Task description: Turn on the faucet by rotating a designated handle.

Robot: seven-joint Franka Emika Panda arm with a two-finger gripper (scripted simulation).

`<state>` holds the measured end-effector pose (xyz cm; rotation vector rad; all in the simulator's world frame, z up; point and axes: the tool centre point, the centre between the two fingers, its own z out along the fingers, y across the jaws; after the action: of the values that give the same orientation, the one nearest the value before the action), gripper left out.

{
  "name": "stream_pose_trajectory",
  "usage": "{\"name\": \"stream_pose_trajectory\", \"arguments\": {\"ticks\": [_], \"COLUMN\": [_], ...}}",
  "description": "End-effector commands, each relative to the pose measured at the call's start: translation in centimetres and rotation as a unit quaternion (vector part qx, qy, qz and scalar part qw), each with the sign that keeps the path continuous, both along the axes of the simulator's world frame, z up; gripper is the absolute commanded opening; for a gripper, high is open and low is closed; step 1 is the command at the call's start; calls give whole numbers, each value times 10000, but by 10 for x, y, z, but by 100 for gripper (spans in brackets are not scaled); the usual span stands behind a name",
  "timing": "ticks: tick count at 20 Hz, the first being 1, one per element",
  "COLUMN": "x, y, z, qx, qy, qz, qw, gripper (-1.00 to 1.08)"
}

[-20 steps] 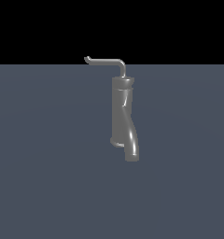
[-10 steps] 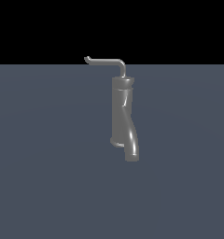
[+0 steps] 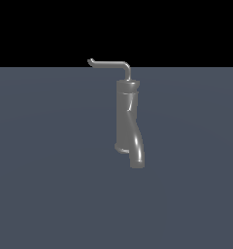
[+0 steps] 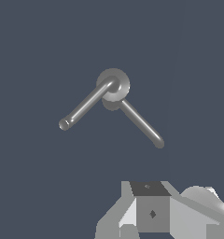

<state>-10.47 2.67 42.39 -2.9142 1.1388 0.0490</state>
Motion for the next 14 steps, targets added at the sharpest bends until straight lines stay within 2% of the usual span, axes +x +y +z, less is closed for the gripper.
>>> {"name": "stream_pose_trajectory", "arguments": {"ticks": [1, 7, 14], "x": [12, 40, 71], "y": [2, 8, 15], "z": [-7, -27, -53], "qx": [3, -4, -32], "qy": [0, 1, -2], "qz": [-318, -1064, -1930], "qw": [9995, 9943, 9812], "gripper": [-100, -100, -100]}}
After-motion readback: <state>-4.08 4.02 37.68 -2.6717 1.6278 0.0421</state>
